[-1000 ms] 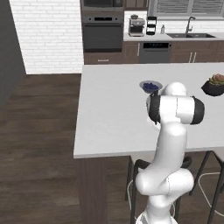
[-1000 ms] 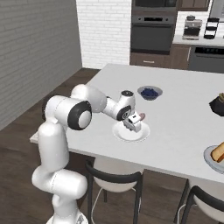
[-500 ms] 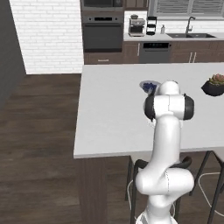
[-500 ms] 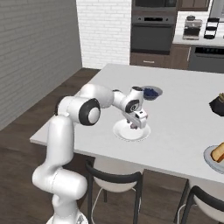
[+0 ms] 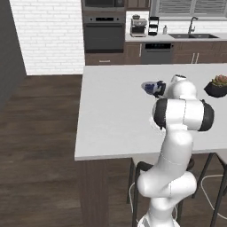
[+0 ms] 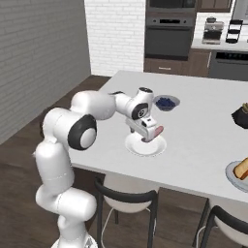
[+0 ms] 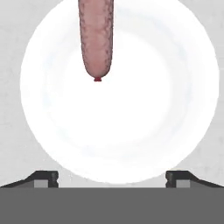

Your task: Place one bun and one sausage from the bowl on each plate.

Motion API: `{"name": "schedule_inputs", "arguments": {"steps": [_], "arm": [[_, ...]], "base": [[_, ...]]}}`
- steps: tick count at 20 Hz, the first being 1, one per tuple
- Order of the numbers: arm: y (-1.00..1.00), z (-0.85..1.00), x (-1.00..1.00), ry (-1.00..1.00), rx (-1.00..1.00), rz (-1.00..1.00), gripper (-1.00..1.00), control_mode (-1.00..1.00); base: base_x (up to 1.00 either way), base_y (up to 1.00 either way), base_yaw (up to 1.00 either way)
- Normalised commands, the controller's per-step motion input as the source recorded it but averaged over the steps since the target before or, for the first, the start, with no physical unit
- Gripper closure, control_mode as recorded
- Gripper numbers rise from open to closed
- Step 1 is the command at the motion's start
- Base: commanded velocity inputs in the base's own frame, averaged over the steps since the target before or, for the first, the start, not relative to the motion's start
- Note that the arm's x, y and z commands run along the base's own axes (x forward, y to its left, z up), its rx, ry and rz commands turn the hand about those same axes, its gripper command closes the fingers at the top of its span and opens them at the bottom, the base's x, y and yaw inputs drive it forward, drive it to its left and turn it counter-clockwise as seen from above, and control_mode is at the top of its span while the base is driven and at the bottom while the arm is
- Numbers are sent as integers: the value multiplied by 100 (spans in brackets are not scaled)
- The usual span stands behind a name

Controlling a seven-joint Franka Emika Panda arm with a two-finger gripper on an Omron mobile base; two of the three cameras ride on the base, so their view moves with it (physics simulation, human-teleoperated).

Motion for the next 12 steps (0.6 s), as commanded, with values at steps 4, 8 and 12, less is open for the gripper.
{"name": "schedule_inputs", "arguments": {"steps": [4,8,12], "arm": [[80,52,-100,-1,-10,3,-100,-100],[100,21,-91,0,-23,23,-100,-100],[0,0,0,0,0,0,-100,100]], "base": [[0,0,0],[0,0,0],[-100,-4,26]]}}
